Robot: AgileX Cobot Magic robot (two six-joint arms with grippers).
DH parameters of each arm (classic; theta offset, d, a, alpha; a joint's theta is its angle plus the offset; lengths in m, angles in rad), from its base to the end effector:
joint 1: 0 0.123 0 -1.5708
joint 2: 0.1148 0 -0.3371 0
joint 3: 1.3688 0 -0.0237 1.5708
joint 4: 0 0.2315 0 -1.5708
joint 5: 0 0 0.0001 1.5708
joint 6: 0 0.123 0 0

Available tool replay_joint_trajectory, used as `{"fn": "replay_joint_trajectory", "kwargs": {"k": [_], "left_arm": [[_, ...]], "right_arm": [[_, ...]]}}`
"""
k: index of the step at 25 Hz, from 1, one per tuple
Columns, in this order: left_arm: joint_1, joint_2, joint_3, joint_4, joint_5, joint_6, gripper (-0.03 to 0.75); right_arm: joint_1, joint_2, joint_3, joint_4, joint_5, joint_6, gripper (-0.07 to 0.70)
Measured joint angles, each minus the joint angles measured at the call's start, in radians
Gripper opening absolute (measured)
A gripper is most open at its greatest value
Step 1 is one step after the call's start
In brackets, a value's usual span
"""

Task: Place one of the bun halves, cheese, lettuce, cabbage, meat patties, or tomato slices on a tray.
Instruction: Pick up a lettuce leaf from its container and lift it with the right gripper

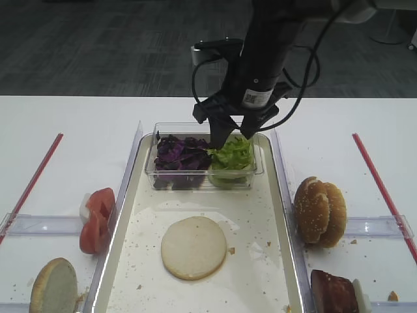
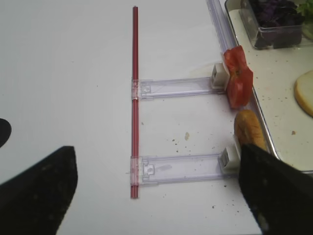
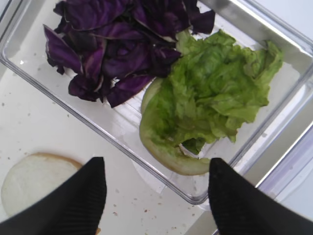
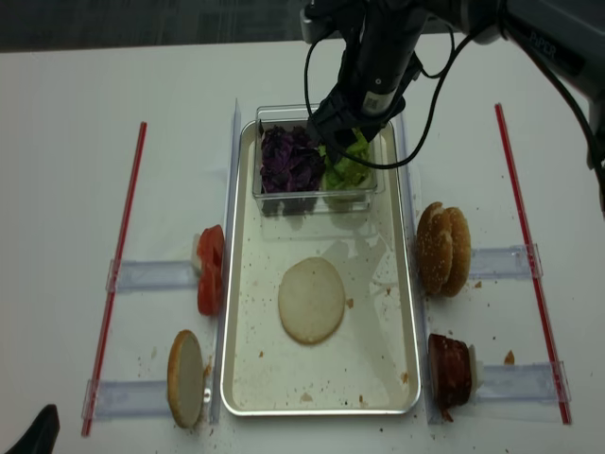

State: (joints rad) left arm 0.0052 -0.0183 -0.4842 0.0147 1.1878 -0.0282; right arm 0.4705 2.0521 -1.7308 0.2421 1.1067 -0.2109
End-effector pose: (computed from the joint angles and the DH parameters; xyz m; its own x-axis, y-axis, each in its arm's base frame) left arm -0.0547 0.0014 0.2346 -0.5625 -0.0256 -0.8264 -0.0292 0.9995 -0.0111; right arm 0.3879 0.2269 0.2546 -0.8118 -0.5232 -0.2593 -0.5732 0.7987 0.1830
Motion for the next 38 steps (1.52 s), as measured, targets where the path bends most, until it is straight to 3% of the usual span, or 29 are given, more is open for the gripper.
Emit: {"fn": "replay_joint_trajectory", "kwargs": {"k": [8,15,23,30,38], "left_arm": [[0.000,0.000,0.000,0.000,0.000,0.000,0.615],[0.000,0.000,0.000,0.000,0.000,0.000,0.615],[0.000,0.000,0.000,0.000,0.000,0.000,0.615],[0.000,0.000,0.000,0.000,0.000,0.000,0.615],[0.000,0.000,0.000,0.000,0.000,0.000,0.615]], "right_arm": [[0.000,0.104,-0.107,0.000,0.002,-0.011,0.479],[0.000,0.210,-0.202,-0.002,0.041,-0.012,0.479],[0.000,0.262,-0.213,-0.038,0.045,0.005,0.474],[0.000,0.274,-0.215,-0.051,0.043,0.008,0.389],[0.000,0.274,-0.215,-0.076,0.041,0.008,0.378]]}}
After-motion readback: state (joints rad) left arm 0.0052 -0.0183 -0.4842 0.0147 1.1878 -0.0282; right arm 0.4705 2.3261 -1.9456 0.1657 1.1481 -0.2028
